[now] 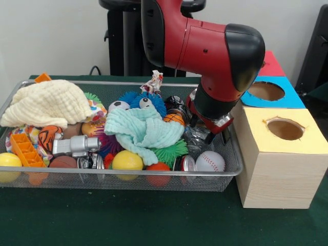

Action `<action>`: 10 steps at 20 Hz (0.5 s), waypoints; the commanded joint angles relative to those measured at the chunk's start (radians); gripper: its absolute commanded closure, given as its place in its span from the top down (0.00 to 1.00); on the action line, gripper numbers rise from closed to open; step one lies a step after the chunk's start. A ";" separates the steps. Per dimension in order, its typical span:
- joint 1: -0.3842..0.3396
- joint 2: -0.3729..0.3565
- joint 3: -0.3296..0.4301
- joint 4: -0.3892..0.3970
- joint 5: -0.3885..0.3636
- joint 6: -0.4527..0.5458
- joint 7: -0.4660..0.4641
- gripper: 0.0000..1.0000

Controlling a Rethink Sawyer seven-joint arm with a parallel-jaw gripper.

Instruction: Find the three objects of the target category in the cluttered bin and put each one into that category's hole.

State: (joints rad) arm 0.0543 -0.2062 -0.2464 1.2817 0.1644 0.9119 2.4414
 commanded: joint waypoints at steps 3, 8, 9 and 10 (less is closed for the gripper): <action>-0.037 0.001 0.101 0.088 0.058 -0.095 0.123 1.00; -0.030 0.034 0.085 0.043 0.048 -0.089 0.127 1.00; -0.031 0.040 0.084 0.035 0.047 -0.090 0.128 1.00; -0.035 0.046 0.087 0.029 0.050 -0.095 0.128 1.00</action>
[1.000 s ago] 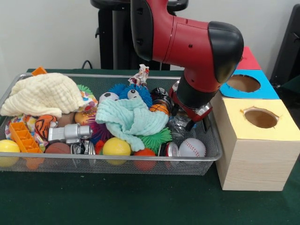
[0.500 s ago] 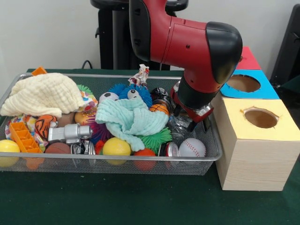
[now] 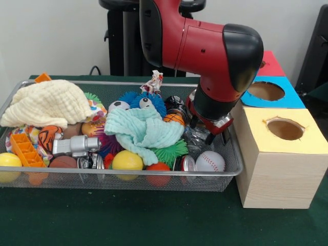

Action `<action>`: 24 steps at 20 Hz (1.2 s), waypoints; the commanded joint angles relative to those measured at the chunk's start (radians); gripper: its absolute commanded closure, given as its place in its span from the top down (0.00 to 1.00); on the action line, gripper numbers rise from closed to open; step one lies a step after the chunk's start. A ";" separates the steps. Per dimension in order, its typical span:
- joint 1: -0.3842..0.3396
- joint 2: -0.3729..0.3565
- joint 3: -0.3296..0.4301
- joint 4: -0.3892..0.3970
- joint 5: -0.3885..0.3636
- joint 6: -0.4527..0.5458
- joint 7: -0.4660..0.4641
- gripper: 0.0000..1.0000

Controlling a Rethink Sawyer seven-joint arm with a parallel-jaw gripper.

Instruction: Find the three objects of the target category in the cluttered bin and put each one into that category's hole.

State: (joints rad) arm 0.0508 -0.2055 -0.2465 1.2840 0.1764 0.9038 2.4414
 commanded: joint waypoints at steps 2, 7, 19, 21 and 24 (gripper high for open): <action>-0.034 0.044 0.097 0.040 0.047 -0.123 0.134 1.00; -0.031 0.056 0.111 0.055 0.059 -0.191 0.144 1.00; -0.035 0.076 0.124 0.082 0.088 -0.326 0.145 1.00; -0.025 0.079 0.111 0.082 0.086 -0.313 0.152 1.00; -0.015 0.084 0.099 0.075 0.084 -0.273 0.154 1.00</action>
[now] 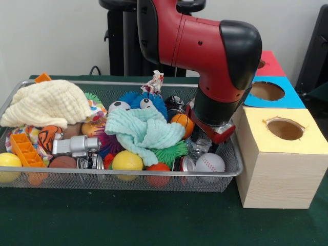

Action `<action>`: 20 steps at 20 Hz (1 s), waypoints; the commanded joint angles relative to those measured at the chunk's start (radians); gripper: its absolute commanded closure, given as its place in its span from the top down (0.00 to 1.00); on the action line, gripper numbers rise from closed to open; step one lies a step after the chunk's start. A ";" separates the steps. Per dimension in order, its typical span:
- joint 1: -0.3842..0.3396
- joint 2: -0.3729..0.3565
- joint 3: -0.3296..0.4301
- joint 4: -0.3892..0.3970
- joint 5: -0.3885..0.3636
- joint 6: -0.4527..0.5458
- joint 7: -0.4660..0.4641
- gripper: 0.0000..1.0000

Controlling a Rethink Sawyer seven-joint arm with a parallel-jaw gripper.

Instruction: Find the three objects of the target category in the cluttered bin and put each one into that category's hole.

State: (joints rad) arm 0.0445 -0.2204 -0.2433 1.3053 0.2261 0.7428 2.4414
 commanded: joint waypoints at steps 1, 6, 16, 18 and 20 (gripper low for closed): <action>-0.010 0.103 0.097 0.049 0.035 -0.097 0.152 1.00; -0.002 0.124 0.087 0.019 0.029 -0.062 0.153 1.00; -0.047 0.110 0.160 0.081 0.069 -0.185 0.125 1.00; -0.047 0.149 0.163 0.063 0.071 -0.221 0.129 1.00; -0.057 0.182 0.185 0.051 0.077 -0.268 0.121 1.00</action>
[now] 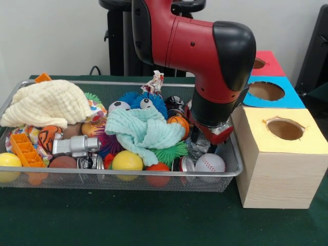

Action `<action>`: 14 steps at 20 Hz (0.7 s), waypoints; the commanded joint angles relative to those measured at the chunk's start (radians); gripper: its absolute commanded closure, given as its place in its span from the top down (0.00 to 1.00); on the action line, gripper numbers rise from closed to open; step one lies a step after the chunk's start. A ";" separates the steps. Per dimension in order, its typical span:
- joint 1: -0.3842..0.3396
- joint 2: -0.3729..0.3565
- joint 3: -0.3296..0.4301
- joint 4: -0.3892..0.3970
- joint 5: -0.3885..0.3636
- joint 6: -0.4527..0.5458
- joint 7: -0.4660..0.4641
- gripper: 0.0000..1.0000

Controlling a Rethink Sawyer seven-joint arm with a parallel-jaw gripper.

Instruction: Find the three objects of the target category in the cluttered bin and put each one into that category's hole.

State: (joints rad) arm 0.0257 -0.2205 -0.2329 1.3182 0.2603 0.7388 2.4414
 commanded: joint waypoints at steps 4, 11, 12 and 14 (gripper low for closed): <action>-0.030 0.189 0.166 0.022 0.032 -0.270 0.118 1.00; 0.052 0.220 0.024 -0.106 -0.053 -0.008 0.109 1.00; 0.063 0.238 0.003 -0.134 -0.061 0.035 0.112 1.00; 0.082 0.263 -0.030 -0.176 -0.071 0.130 0.118 1.00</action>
State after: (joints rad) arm 0.0705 -0.1878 -0.2856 1.2636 0.2599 0.7887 2.4414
